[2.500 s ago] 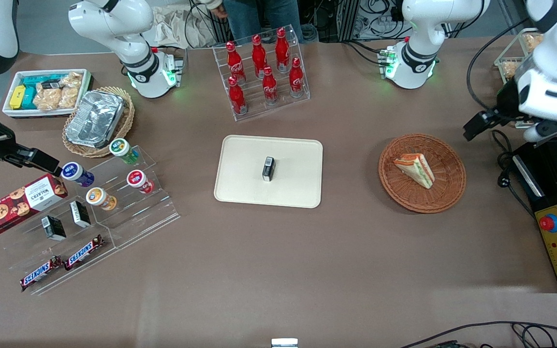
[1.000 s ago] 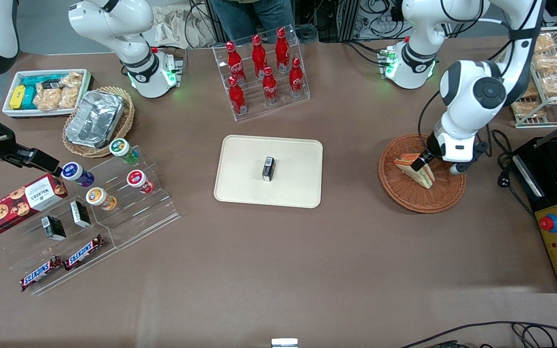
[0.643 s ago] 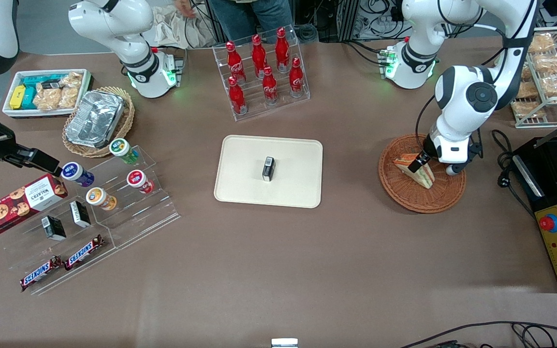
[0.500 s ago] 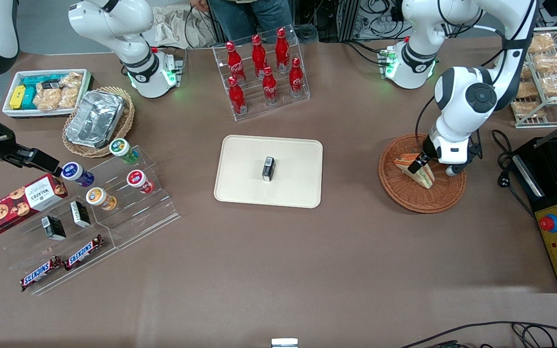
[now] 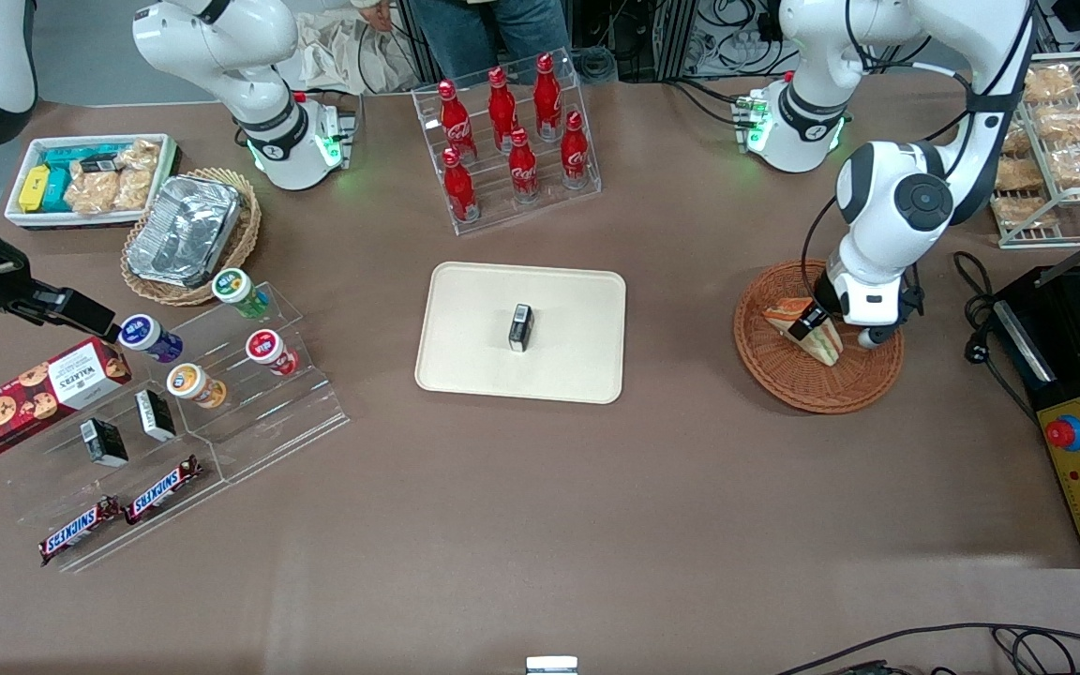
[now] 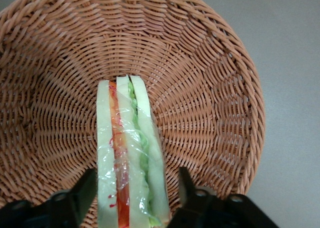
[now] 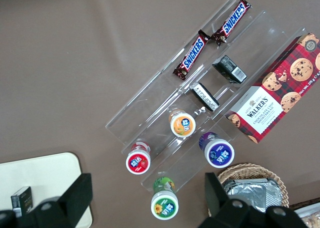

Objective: Place sandwich from basket to tray
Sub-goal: 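Lower the left gripper and close it on the sandwich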

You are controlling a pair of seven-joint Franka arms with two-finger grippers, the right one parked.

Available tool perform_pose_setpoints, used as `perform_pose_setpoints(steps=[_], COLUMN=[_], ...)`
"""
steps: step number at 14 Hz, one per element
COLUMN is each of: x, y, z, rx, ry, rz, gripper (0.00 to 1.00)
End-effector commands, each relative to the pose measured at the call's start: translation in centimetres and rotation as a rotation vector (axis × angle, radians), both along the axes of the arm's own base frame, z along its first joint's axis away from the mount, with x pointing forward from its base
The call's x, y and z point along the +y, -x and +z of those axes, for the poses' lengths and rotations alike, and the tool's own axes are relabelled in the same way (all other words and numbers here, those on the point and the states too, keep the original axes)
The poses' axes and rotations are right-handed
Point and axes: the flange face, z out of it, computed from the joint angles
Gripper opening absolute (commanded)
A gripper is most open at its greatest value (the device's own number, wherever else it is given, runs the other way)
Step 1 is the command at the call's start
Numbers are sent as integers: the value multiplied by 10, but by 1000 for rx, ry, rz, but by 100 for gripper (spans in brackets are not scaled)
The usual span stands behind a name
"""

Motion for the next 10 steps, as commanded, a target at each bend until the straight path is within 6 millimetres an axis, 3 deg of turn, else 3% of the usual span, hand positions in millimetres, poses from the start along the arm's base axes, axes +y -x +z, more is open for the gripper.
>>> perform_pose_setpoints(steps=[1, 2, 3, 4, 5, 10], x=[-3, -3, -3, -3, -3, -3], y=[-1, -1, -1, -1, 0, -4], z=[-4, -4, -3, -4, -6, 4], rx=[-5, -7, -7, -5, -2, -25], ry=[2, 3, 3, 3, 2, 1], rz=[15, 16, 16, 15, 15, 4], gripper=[54, 50, 37, 14, 0, 0])
